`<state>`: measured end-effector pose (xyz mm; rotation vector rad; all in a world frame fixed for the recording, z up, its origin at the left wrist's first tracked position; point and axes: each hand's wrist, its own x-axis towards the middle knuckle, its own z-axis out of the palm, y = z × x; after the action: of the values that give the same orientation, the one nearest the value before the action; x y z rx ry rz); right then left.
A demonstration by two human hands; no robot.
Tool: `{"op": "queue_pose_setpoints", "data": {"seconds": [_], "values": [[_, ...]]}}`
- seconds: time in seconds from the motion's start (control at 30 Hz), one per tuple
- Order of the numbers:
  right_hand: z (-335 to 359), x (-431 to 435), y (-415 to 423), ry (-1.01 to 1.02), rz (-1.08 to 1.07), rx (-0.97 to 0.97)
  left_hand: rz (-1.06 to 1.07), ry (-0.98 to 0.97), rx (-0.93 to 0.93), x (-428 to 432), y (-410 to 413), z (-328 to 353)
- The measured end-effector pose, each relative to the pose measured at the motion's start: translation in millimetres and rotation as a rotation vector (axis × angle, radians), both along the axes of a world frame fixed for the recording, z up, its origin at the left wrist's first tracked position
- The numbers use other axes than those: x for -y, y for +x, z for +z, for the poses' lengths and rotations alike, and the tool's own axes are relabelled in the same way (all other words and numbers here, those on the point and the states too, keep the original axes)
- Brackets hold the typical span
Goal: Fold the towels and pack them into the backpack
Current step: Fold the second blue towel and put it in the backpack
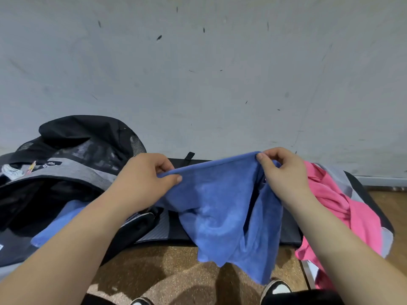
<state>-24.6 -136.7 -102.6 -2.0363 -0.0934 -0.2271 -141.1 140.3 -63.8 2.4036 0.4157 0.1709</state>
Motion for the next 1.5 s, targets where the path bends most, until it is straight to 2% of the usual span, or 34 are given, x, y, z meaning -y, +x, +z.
{"op": "queue_pose_setpoints", "data": {"seconds": [0.13, 0.3, 0.4, 0.47, 0.53, 0.7, 0.77, 1.0, 1.13, 1.23, 1.33, 1.4, 1.5], "values": [[0, 6, 0, 0.054, -0.072, -0.047, 0.059, -0.143, 0.025, -4, -4, 5], [-7, 10, -3, 0.005, 0.034, -0.418, 0.311, -0.406, 0.209, -6, -5, 11], [-6, 8, -5, 0.108, -0.010, -0.395, 0.375, -0.440, 0.307, -9, -4, 15], [3, 2, -13, 0.244, -0.035, -0.331, 0.313, -0.461, 0.287, 3, -5, 13], [11, -6, -25, 0.379, 0.035, -0.306, 0.205, -0.503, 0.226, 22, -3, 7], [29, -32, -59, 0.625, 0.239, -0.373, -0.069, -0.627, 0.110, 60, 4, -4], [33, -37, -66, 0.647, 0.253, -0.377, -0.174, -0.654, 0.079, 66, 4, -4], [27, -38, -54, 0.653, 0.153, -0.374, -0.302, -0.517, 0.094, 66, 6, -14], [33, -35, -53, 0.790, 0.276, -0.472, -0.274, -0.355, 0.176, 70, 3, -21], [33, -35, -58, 0.749, 0.460, -0.407, -0.243, -0.373, 0.188, 69, 4, -20], [28, -35, -63, 0.557, 0.576, -0.262, -0.265, -0.592, 0.126, 67, 4, -16], [24, -35, -61, 0.425, 0.589, -0.152, -0.230, -0.702, 0.093, 67, 4, -15], [18, -34, -57, 0.231, 0.506, -0.001, -0.243, -0.720, 0.056, 65, 4, -19]]}}
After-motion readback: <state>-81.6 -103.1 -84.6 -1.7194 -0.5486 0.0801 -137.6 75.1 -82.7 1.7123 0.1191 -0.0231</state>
